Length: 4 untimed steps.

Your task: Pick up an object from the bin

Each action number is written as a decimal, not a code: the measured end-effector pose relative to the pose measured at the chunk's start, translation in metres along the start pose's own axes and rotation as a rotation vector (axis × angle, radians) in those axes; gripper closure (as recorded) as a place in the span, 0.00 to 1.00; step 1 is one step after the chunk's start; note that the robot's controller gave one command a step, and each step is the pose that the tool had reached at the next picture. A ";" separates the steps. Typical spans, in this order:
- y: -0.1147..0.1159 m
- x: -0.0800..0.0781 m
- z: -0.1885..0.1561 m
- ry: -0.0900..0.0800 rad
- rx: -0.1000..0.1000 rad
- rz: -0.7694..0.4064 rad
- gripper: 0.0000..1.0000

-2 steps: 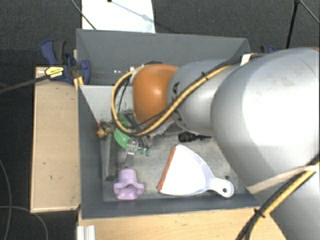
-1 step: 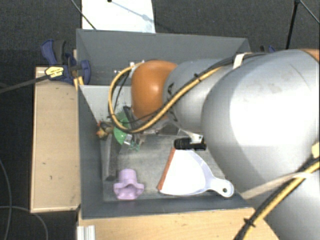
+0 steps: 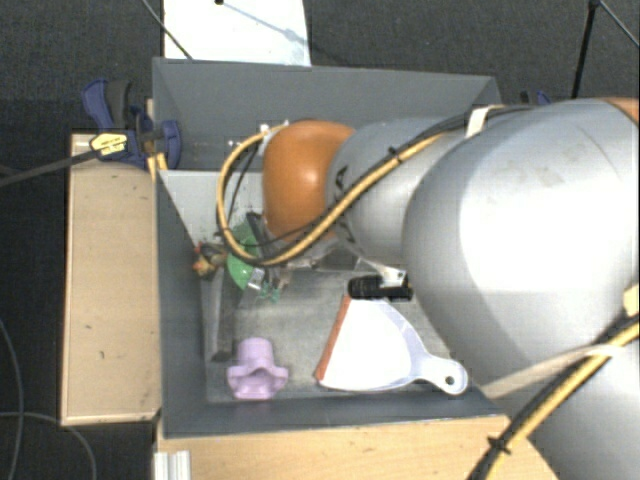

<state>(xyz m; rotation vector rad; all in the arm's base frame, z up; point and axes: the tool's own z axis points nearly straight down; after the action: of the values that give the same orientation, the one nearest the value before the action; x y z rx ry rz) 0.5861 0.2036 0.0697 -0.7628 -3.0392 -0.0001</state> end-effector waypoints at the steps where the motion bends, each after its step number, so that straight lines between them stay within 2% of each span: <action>1: -0.001 0.001 -0.002 0.000 0.001 0.000 1.00; 2: 0.000 0.000 -0.010 -0.006 -0.003 0.000 1.00; 4: -0.002 0.001 -0.037 -0.002 0.003 0.000 1.00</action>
Offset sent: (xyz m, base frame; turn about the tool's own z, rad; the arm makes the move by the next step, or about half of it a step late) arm 0.0001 0.0000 0.0171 0.0000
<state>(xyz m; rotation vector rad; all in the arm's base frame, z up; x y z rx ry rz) 0.5846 0.2021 0.1066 -0.7632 -3.0405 0.0053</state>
